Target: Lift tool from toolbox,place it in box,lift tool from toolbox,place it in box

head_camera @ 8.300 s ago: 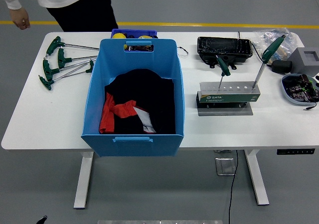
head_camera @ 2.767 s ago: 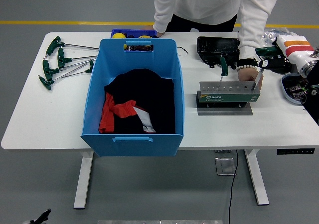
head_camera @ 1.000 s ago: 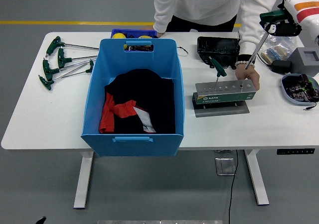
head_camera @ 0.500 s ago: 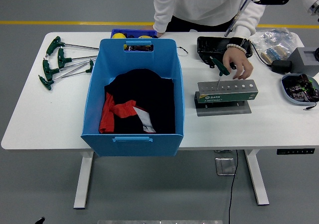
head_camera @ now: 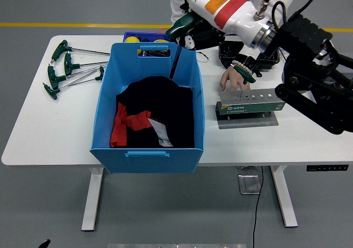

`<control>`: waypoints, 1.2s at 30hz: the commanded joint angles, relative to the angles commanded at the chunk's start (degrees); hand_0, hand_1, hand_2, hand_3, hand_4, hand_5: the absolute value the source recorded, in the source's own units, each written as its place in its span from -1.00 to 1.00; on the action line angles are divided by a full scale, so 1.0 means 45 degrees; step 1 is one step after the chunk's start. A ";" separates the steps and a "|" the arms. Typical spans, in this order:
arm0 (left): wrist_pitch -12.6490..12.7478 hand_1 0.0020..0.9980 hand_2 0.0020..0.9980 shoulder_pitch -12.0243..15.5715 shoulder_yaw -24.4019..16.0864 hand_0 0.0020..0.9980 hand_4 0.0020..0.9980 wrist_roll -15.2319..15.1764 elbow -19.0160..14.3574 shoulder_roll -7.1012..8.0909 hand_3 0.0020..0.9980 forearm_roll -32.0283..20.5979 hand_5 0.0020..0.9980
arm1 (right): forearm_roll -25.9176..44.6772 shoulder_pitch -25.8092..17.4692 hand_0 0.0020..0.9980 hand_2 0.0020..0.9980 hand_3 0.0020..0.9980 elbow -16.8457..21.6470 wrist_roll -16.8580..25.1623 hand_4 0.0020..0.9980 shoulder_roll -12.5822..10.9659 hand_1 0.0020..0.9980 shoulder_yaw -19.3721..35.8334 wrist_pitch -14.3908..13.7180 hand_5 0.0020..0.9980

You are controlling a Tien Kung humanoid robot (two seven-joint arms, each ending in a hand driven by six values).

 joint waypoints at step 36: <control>0.0274 0.44 0.51 -0.0309 -0.0563 0.51 0.37 0.0163 -0.0004 0.0045 0.29 0.0910 0.16 | -0.0547 0.1434 0.66 0.74 0.73 -0.3767 -0.0246 1.00 0.2791 0.64 -0.2966 0.2500 0.41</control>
